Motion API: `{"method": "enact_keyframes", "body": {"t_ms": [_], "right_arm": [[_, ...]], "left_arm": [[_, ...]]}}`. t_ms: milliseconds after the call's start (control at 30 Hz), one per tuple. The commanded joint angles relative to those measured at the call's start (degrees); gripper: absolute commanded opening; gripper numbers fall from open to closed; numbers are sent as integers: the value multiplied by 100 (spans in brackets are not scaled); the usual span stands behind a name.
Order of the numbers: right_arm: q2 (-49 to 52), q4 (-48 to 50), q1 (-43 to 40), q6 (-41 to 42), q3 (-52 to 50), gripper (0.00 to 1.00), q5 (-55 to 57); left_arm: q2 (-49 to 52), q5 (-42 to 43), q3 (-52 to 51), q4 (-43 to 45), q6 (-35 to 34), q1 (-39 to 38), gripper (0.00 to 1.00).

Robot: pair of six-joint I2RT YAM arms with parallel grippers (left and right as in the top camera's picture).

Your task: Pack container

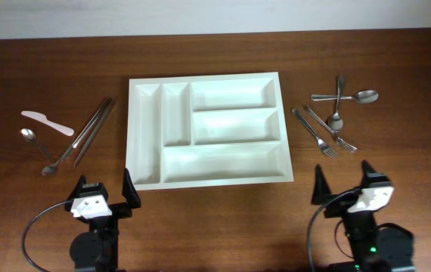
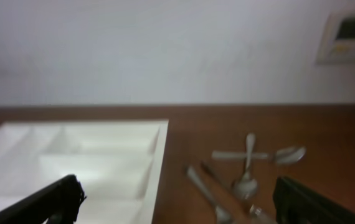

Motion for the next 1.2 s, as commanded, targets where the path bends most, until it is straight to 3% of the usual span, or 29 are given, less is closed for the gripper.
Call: {"method": "enact_keyframes", "body": {"t_ms": [0,133,467,600,867,1067,1167], "right_arm": [[673,-238,-44,74,942,99,334],[1818,-964,-44,76,2197,99,328],[5027,-3982,-48,61,6118,99,-369],[6164,-4813,-48,-472,7259,99,-422],[7510,-5066,-232,-782,7536,99,-1095],[8290,-5093,-988,-413,7534,100,-1263],[8712,-5141,-1419,-417,7532,94,-1263]], "left_arm": [[-59,61,-28,-9,111,-24,99],[-59,61,-28,-9,111,-24,99],[-59,61,-26,-9,111,-24,99],[-59,61,-28,-9,111,-24,99],[-59,61,-28,-9,111,-24,99],[-59,61,-28,-9,111,-24,99],[-59,61,-28,-9,111,-24,99]]}}
